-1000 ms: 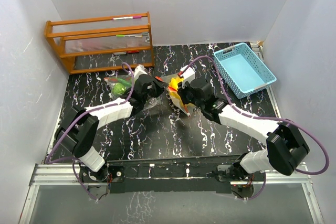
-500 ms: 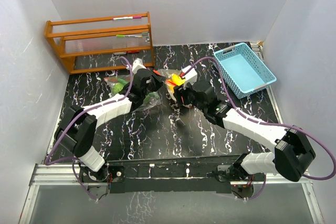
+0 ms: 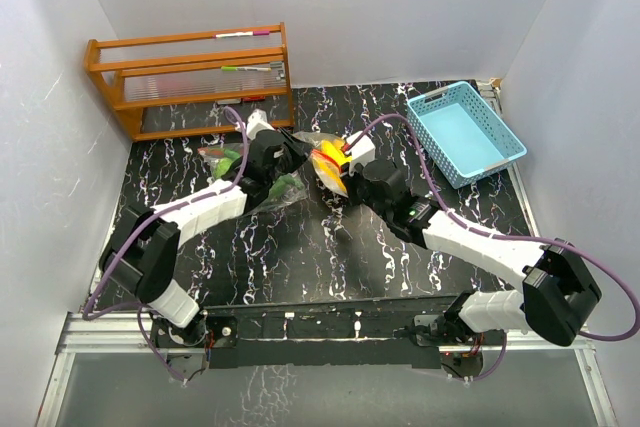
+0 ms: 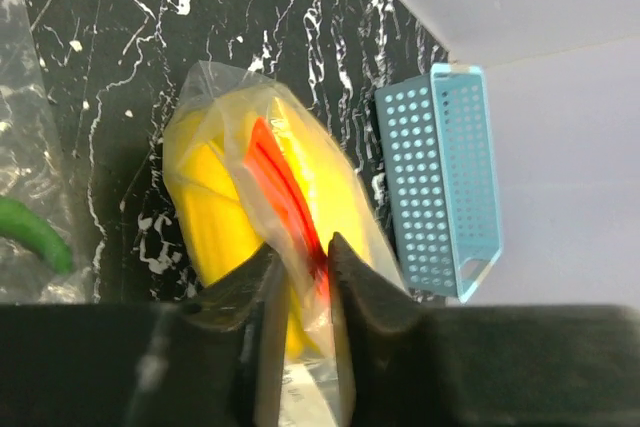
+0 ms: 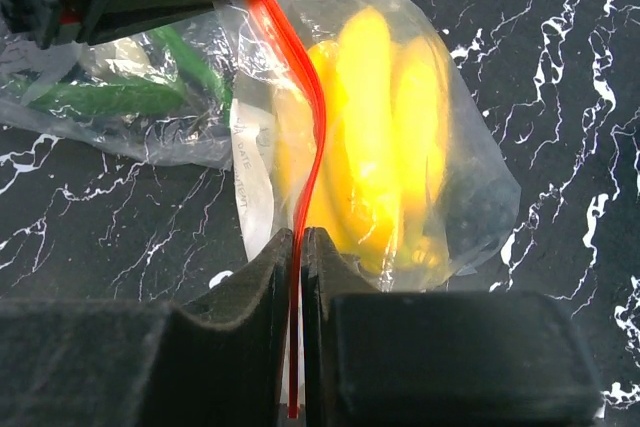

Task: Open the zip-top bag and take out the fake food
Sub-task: Unzip the zipper food storage bag at the center of the board.

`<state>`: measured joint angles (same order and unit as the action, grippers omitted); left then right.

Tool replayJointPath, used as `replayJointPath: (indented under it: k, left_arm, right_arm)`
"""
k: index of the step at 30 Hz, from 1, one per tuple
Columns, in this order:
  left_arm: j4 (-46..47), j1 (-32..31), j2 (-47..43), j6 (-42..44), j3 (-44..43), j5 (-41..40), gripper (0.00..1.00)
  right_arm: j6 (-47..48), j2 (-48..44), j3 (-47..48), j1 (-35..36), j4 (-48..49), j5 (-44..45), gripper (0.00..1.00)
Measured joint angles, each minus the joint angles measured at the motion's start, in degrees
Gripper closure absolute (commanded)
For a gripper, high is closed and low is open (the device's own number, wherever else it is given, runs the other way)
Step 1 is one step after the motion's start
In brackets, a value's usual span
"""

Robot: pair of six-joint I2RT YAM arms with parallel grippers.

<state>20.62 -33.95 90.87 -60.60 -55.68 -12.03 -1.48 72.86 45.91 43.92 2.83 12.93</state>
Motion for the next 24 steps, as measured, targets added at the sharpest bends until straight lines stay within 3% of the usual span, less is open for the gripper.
replayJointPath:
  k: [2,4,9,13,18,24]
  left_arm:
    - [0.35,0.00,-0.96,1.14,0.85,0.28,0.22]
    - [0.81,0.00,-2.01,2.80,1.55,0.74,0.08]
    - [0.48,0.15,-5.77,13.05,1.75,5.42,0.05]
    - [-2.60,0.17,-10.47,26.43,1.62,9.84,0.05]
    - [-5.53,0.42,-17.14,46.01,0.92,19.23,0.03]
    - [-12.33,0.44,-17.73,65.35,-3.41,30.27,0.03]
  right_arm:
    - [-0.09,0.00,0.02,0.00,0.00,0.28,0.93]
    - [0.07,0.00,0.04,0.00,0.00,0.66,0.93]
    - [1.46,-0.04,0.79,-1.05,-0.33,0.90,0.93]
    - [2.73,-0.42,2.27,-4.66,-0.63,-1.90,0.92]
    - [4.68,-2.10,3.30,-8.85,-1.84,-11.50,0.93]
    - [6.88,-2.60,6.64,-9.55,-6.19,-25.66,0.92]
